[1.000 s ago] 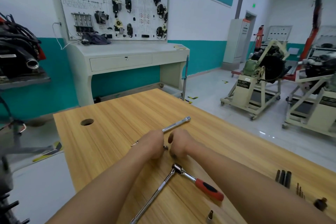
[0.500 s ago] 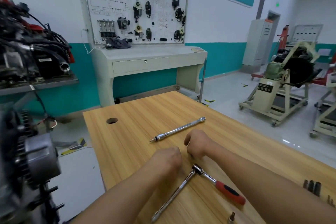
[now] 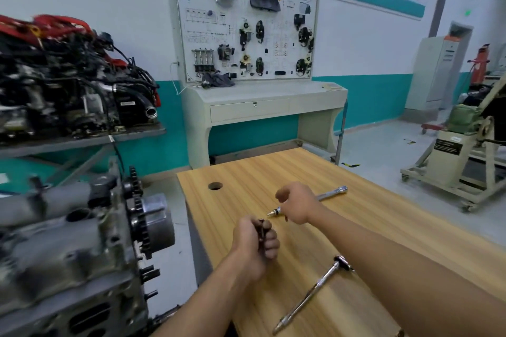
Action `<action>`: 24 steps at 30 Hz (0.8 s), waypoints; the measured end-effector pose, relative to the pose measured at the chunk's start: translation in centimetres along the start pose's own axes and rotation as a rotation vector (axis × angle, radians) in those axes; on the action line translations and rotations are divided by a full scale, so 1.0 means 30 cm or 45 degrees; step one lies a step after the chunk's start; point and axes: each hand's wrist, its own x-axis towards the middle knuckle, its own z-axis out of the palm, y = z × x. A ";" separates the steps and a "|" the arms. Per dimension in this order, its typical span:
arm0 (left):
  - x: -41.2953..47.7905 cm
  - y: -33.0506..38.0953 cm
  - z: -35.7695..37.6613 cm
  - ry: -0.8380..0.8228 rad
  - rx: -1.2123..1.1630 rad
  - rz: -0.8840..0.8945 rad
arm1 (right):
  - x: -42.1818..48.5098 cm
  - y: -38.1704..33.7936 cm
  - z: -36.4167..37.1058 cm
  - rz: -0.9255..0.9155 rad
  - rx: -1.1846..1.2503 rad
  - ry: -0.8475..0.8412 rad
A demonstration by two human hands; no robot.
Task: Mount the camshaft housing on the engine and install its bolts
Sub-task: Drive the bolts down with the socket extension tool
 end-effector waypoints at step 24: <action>-1.020 0.757 -0.756 0.885 1.749 0.680 | -0.266 -1.192 0.045 -1.075 -0.110 -0.276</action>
